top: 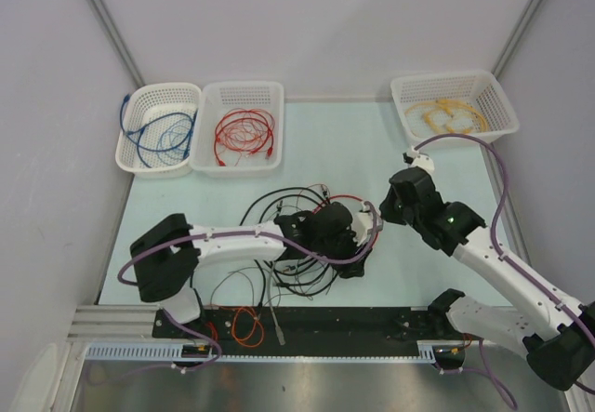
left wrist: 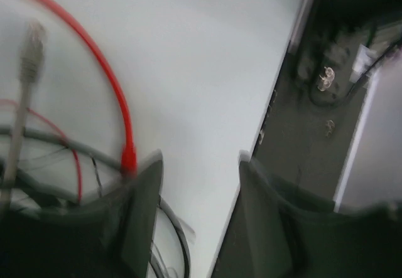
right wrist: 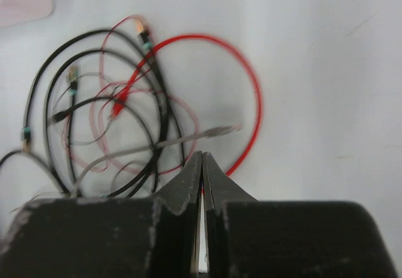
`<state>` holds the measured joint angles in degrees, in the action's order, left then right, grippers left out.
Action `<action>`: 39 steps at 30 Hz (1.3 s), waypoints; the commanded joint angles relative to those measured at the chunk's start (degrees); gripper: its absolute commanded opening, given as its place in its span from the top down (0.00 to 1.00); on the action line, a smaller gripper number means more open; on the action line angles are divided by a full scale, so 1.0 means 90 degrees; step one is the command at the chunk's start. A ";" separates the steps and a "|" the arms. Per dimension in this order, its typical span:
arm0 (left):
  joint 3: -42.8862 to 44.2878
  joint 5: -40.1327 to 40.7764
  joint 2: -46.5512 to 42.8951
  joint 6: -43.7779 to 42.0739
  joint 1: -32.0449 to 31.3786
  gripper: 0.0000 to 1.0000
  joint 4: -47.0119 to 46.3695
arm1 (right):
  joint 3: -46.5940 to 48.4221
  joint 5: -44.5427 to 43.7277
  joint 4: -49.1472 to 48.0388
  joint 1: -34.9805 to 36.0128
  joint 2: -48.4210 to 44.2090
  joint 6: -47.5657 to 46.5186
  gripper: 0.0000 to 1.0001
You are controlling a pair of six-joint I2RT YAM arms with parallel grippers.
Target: Untangle the cables
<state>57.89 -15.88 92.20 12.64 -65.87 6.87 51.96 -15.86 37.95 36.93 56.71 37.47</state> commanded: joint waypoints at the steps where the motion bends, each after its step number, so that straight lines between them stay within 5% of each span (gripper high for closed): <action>1: 0.0599 -0.0043 0.0672 -0.0789 -0.0025 0.44 0.0340 | 0.0095 -0.0123 0.0109 -0.0070 -0.0334 -0.0043 0.96; 8: 0.1341 0.0464 0.1571 -0.1375 -0.0006 0.49 0.0915 | 0.0095 -0.0084 0.0226 -0.0158 -0.0422 -0.0062 0.97; 29: 0.0863 0.0807 0.1777 -0.1180 0.0356 0.57 0.1170 | 0.0086 -0.0133 0.0373 -0.0265 -0.0793 -0.0004 0.98; 32: 0.0882 0.0837 0.1854 -0.1171 0.0346 0.69 0.1209 | 0.0037 -0.0142 0.0373 -0.0265 -0.0842 0.0006 0.98; 34: 0.0902 0.0924 0.1942 -0.1161 0.0317 0.85 0.1228 | 0.0027 -0.0162 0.0382 -0.0265 -0.0881 0.0016 0.99; 39: 0.0863 0.1431 0.2030 -0.1248 0.0063 0.99 0.1336 | 0.0017 -0.0230 0.0441 -0.0333 -0.1047 -0.0023 0.98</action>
<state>67.20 -7.33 108.60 2.50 -63.29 14.72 51.94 -16.71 41.74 34.59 49.21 37.47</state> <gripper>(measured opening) 0.083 0.020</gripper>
